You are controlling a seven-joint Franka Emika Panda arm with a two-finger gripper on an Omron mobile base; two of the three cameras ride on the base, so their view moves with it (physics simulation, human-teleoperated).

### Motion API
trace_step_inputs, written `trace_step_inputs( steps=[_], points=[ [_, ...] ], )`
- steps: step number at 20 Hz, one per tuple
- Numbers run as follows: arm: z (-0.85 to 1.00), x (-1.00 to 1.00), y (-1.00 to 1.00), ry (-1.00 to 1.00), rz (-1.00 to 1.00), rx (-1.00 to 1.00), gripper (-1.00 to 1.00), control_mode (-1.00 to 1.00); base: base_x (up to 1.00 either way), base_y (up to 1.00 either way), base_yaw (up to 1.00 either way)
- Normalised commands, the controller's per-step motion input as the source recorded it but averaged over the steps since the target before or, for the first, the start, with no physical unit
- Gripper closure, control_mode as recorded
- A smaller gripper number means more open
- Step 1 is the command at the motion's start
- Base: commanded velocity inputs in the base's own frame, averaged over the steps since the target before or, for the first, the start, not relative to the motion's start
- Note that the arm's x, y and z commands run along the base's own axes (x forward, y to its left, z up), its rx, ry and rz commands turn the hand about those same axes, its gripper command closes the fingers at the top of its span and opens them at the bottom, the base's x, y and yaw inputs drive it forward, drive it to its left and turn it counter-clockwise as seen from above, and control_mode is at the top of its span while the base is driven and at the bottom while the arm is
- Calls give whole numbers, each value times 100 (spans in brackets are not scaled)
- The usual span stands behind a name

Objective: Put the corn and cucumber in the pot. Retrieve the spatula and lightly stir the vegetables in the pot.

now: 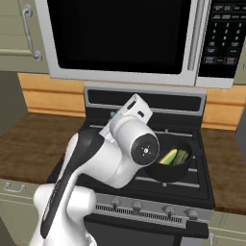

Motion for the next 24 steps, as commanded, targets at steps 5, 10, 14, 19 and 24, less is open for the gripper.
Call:
trace_step_inputs(
  steps=[5,10,14,19,24],
  points=[
    [-45,70,-55,0,-2,1,100,-100,0,0,0],
    [-45,71,-39,0,0,0,100,-100,0,0,0],
    [-33,48,-43,1,-3,0,100,-100,0,0,0],
    [-16,4,-36,9,-5,2,100,-100,0,0,0],
    [-10,11,-6,15,-4,5,100,-100,0,0,0]
  ],
)
